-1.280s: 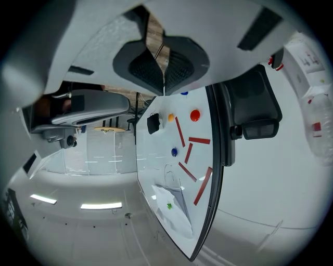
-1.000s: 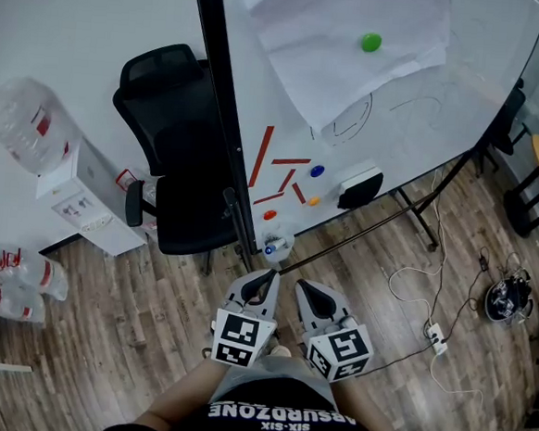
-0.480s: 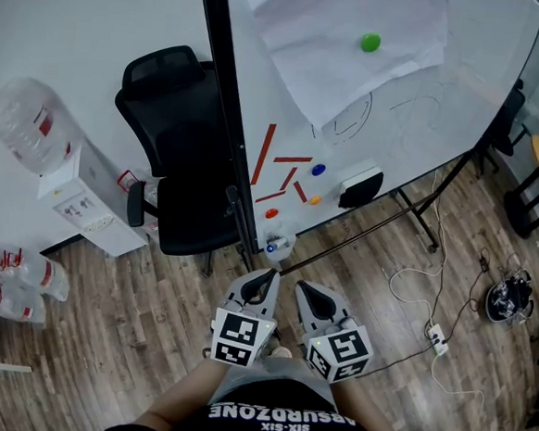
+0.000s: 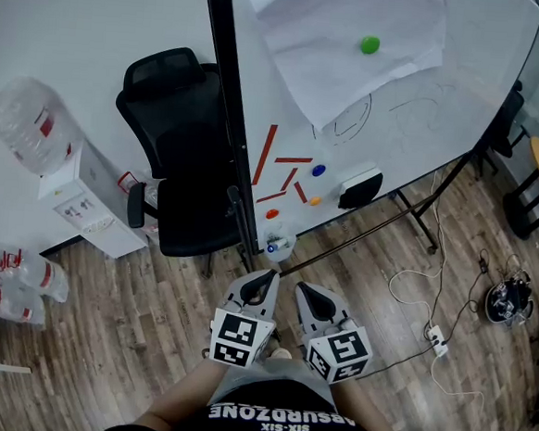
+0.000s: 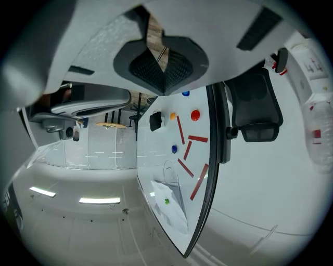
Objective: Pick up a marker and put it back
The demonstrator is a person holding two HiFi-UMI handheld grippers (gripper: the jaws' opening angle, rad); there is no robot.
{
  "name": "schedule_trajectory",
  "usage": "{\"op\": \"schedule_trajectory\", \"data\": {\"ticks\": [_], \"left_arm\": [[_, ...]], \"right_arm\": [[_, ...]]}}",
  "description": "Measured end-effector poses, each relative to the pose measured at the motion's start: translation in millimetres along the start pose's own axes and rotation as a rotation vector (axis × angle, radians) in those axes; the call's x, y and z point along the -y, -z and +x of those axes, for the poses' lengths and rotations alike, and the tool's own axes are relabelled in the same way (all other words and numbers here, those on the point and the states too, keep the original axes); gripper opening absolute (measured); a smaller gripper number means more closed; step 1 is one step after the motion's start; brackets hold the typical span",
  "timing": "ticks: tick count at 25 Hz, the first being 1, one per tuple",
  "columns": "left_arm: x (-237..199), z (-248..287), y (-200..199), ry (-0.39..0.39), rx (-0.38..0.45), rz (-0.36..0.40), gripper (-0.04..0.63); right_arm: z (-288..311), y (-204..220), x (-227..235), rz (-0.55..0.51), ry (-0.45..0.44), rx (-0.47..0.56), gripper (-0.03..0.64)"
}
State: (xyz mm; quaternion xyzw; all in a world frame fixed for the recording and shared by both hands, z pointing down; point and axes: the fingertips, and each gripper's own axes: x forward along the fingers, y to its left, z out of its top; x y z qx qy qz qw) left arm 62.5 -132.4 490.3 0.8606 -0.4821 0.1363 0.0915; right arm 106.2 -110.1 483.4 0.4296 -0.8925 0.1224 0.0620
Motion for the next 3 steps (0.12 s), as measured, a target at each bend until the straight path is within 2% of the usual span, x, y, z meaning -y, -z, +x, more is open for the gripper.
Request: {"op": "schedule_trajectory", "data": {"ticks": [3], "left_arm": [[1.1, 1.0, 0.6, 0.006, -0.001, 0.003, 0.008]], "right_arm": [[-0.2, 1.5, 1.2, 0.0, 0.005, -0.002, -0.003]]}}
